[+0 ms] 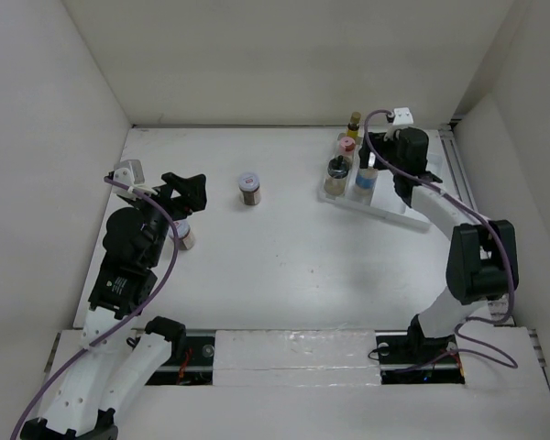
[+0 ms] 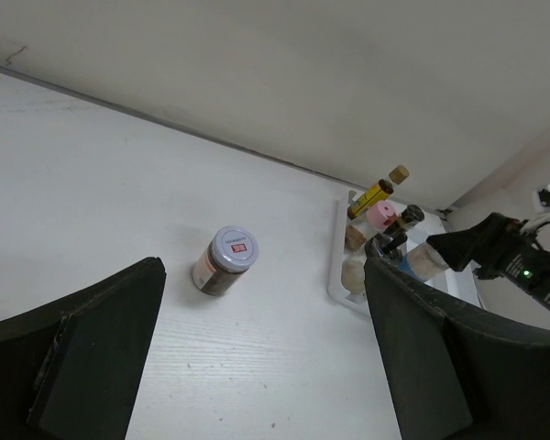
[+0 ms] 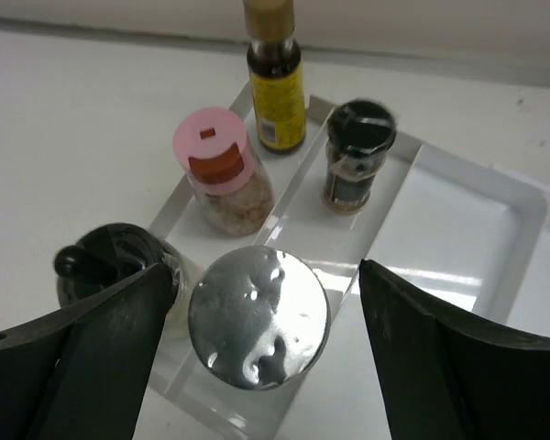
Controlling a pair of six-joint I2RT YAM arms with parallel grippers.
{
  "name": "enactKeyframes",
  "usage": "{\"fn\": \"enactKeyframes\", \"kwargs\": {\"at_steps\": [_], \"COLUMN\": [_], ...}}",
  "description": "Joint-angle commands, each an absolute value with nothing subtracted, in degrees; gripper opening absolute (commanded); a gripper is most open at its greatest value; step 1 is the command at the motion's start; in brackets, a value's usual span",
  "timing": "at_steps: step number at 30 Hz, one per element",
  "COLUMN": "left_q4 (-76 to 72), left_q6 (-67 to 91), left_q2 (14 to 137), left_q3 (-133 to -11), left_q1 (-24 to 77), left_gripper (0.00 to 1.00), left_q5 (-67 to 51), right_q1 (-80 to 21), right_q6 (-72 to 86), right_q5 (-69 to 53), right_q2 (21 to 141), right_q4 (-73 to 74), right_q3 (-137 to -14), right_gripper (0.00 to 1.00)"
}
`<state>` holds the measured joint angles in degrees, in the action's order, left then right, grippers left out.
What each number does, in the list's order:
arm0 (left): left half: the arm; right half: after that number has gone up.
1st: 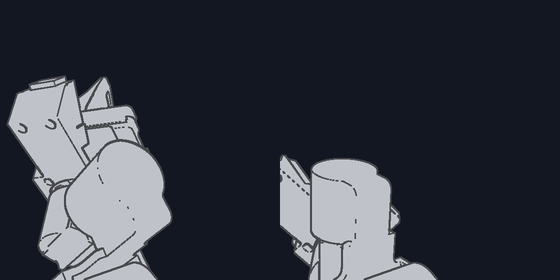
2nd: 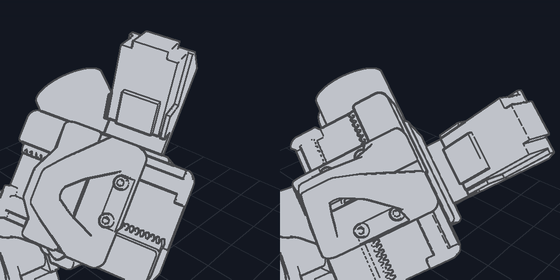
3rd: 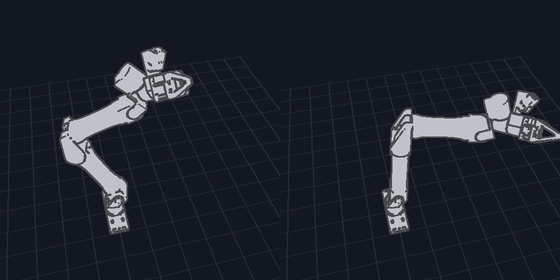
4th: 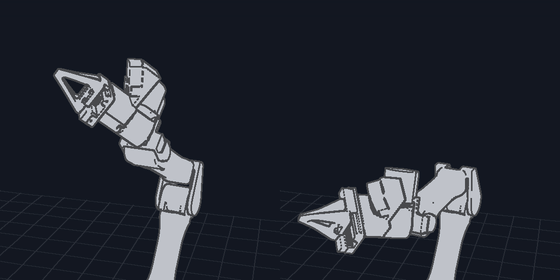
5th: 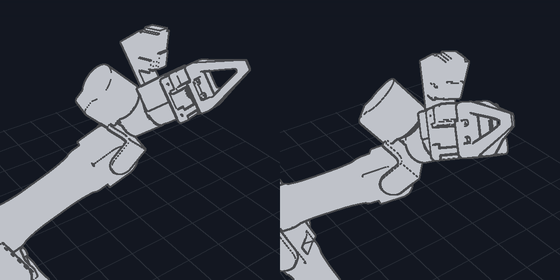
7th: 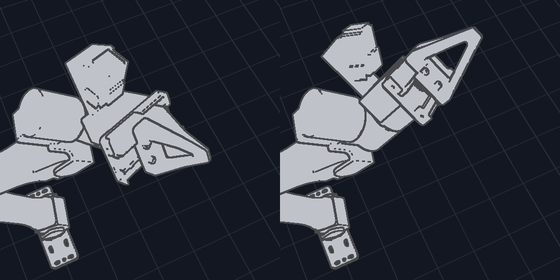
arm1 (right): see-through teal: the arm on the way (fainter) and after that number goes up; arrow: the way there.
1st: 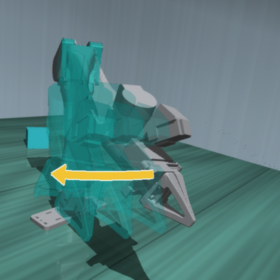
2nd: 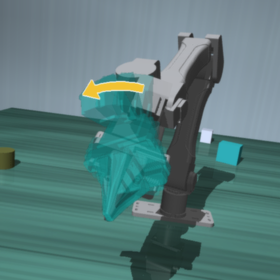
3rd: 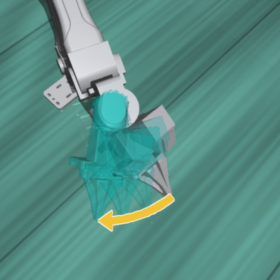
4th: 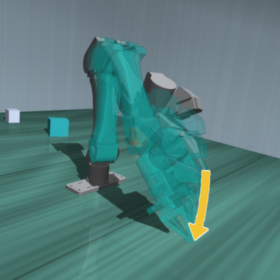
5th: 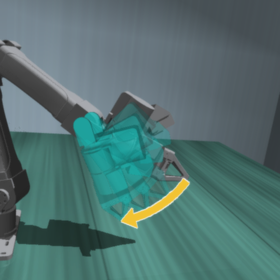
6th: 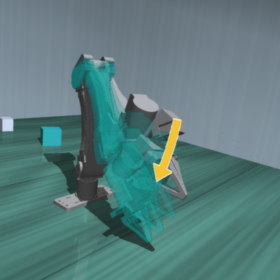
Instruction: Organize the condiment bottles
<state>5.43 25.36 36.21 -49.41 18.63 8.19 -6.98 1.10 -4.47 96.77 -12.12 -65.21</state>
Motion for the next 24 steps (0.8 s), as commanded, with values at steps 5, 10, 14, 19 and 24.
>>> {"fn": "enactKeyframes", "kwargs": {"at_steps": [5,10,14,19,24], "left_q4": [2.8,3.3,3.3,3.3,3.3], "left_q6": [24.9,24.9,24.9,24.9,24.9], "left_q2": [36.0,36.0,35.3,35.3,35.3], "left_q3": [-49.4,-49.4,-49.4,-49.4,-49.4], "left_q1": [18.5,18.5,18.5,18.5,18.5], "left_gripper": [0.86,0.86,0.86,0.86,0.86], "left_q5": [7.7,7.7,8.3,7.8,7.8], "right_q1": [-15.3,-25.4,-32.2,-35.6,-37.3], "right_q6": [-2.3,-2.3,-2.3,-2.3,-2.3], "right_q5": [-2.7,-11.0,-15.4,-18.8,-19.3], "right_q2": [85.6,93.9,104.1,114.9,123.1], "right_q4": [-13.9,-13.9,-12.1,-7.7,-5.7], "right_q3": [-68.9,-74.5,-81.0,-91.0,-96.2], "right_gripper": [0.73,0.28,0.74,0.99,0.99]}}
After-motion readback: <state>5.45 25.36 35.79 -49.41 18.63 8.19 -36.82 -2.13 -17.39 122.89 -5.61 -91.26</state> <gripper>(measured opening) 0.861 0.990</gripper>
